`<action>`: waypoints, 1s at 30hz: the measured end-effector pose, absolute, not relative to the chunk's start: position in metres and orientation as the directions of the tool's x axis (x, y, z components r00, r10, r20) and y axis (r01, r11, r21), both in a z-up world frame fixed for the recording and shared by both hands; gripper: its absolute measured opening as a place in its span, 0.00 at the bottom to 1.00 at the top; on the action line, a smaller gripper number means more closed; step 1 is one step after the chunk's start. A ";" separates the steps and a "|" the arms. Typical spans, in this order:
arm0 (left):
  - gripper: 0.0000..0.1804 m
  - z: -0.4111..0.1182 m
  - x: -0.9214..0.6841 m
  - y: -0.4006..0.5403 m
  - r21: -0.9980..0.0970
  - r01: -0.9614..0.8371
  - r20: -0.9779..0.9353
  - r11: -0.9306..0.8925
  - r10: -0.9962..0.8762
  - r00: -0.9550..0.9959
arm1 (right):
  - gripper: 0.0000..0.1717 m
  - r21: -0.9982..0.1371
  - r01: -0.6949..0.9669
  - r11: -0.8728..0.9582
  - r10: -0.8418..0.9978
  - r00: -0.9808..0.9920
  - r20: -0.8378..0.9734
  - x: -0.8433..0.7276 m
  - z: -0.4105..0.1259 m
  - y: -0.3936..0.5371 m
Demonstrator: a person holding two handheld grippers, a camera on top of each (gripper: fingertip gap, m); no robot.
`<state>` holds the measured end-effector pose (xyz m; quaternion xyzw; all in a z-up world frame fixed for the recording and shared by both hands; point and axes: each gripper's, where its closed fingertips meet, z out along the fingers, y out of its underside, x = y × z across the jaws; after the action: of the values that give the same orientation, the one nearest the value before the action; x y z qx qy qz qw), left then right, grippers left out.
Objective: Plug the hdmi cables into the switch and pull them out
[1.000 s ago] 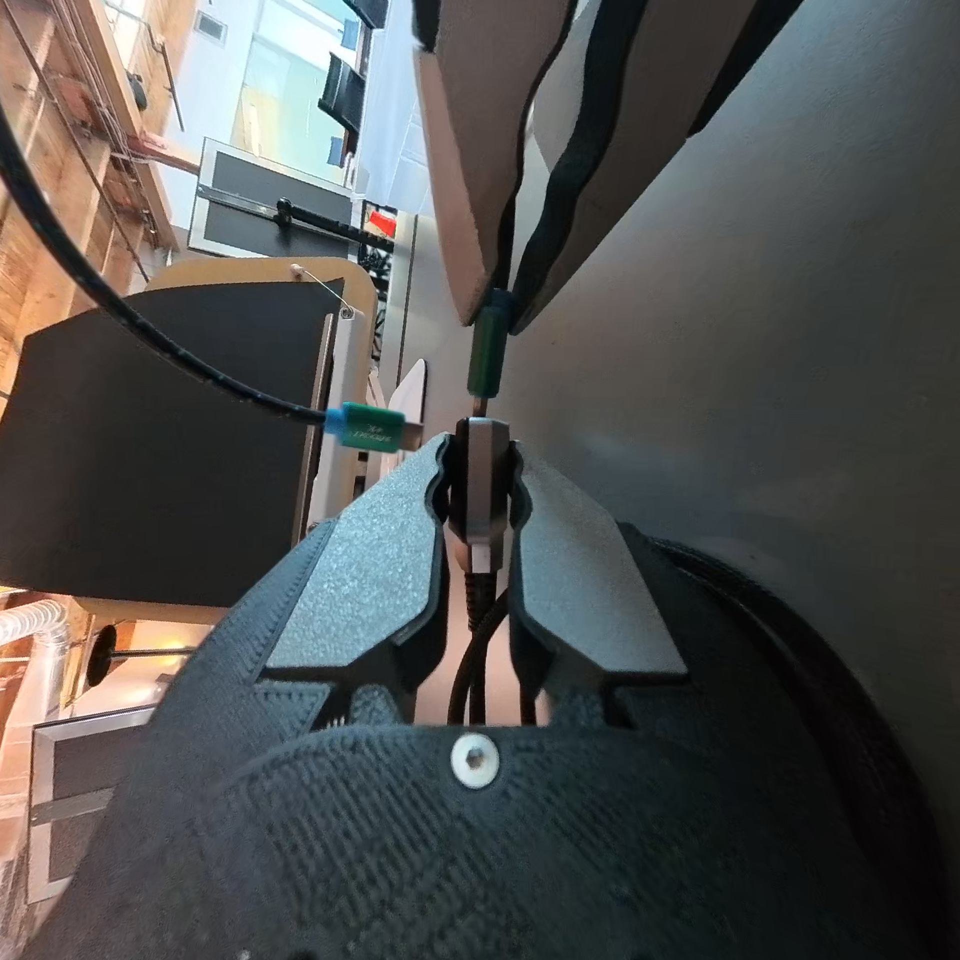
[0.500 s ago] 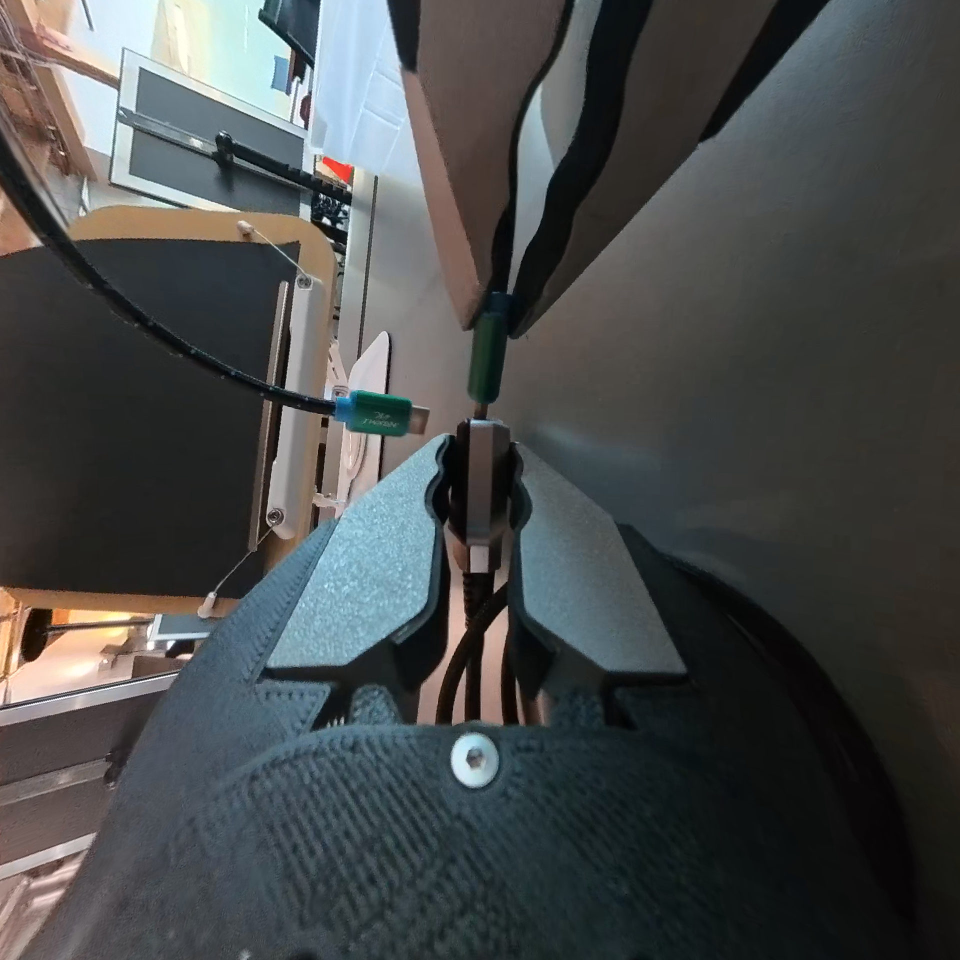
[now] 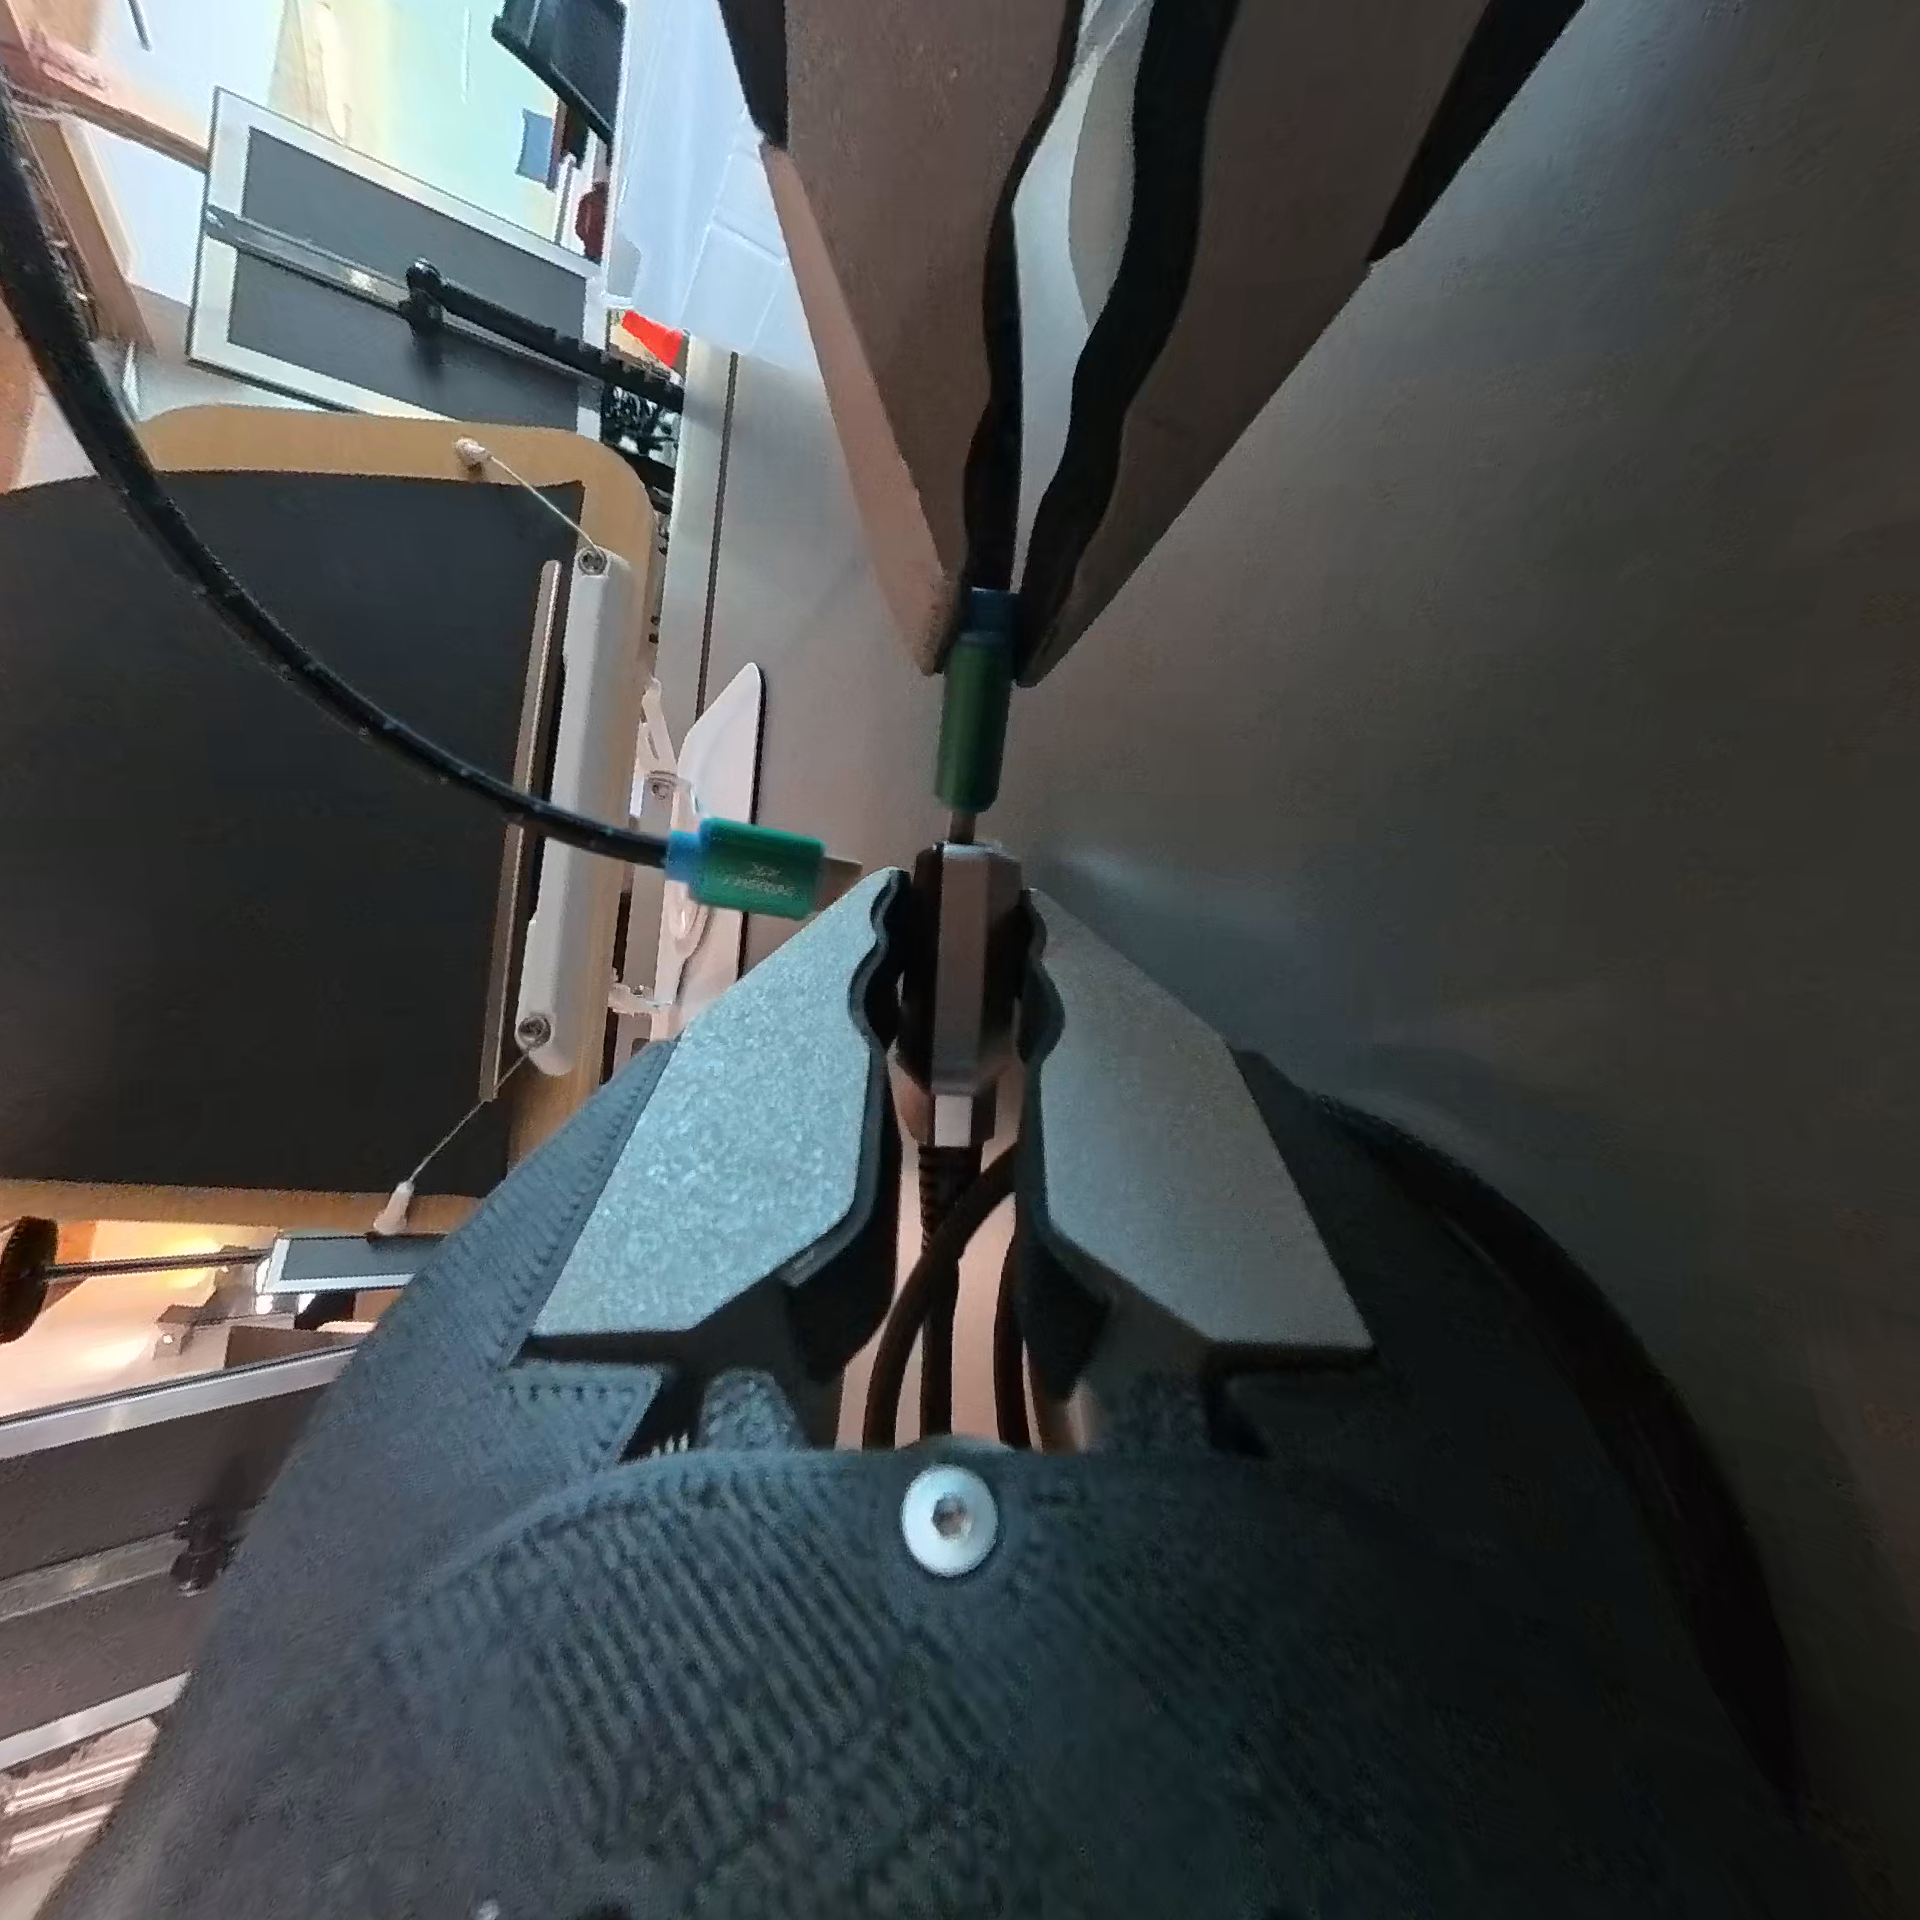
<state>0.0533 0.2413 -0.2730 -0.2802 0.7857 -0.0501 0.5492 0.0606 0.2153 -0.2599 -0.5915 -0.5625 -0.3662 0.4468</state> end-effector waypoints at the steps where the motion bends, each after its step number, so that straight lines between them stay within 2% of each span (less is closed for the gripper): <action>1: 0.09 -0.273 0.053 0.242 -0.389 -0.385 -0.834 0.837 -0.497 -0.240 | 0.03 -0.127 0.991 0.035 0.344 0.107 0.933 0.060 -0.260 0.216; 7: 0.09 -0.271 0.055 0.244 -0.405 -0.391 -0.831 0.826 -0.511 -0.219 | 0.04 -0.201 0.979 0.028 0.365 0.177 0.914 0.063 -0.258 0.219; 10: 0.10 -0.266 0.061 0.238 -0.491 -0.341 -0.797 0.802 -0.572 -0.197 | 0.06 -0.315 0.947 0.063 0.373 0.271 0.887 0.062 -0.252 0.222; 12: 0.10 -0.255 0.063 0.237 -0.549 -0.314 -0.775 0.775 -0.612 -0.158 | 0.08 -0.379 0.919 0.108 0.315 0.330 0.890 0.056 -0.233 0.220; 15: 0.10 -0.250 0.061 0.249 -0.581 -0.325 -0.764 0.746 -0.638 -0.098 | 0.00 -0.485 0.848 0.215 0.284 0.420 0.862 0.043 -0.209 0.206; 19: 0.10 -0.241 0.056 0.269 -0.649 -0.340 -0.723 0.680 -0.691 -0.001 | 0.00 -0.649 0.712 0.267 0.290 0.583 0.759 0.040 -0.182 0.191; 21: 0.10 -0.231 0.053 0.279 -0.660 -0.347 -0.727 0.666 -0.683 0.071 | 0.03 -0.770 0.554 0.316 0.220 0.747 0.627 0.053 -0.157 0.186; 23: 0.10 -0.221 0.051 0.284 -0.653 -0.342 -0.745 0.676 -0.654 0.129 | 0.00 -0.861 0.389 0.328 0.149 0.879 0.454 0.080 -0.144 0.189; 25: 0.10 -0.217 0.050 0.284 -0.649 -0.337 -0.753 0.682 -0.640 0.153 | 0.00 -0.947 0.269 0.178 0.302 0.901 0.312 0.081 -0.164 0.198; 27: 0.10 -0.217 0.051 0.284 -0.647 -0.337 -0.755 0.684 -0.638 0.153 | 0.14 -0.995 0.099 0.028 0.416 0.904 0.102 0.079 -0.181 0.207; 30: 0.10 -0.214 0.051 0.281 -0.628 -0.328 -0.773 0.706 -0.614 0.158 | 0.22 -0.973 -0.077 -0.219 0.478 0.860 -0.176 0.080 -0.209 0.220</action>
<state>0.0508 0.2812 -0.2140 -0.3682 0.6399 -0.1072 0.6659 0.0800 0.2200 -0.2086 -0.7467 -0.1343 0.2275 0.6104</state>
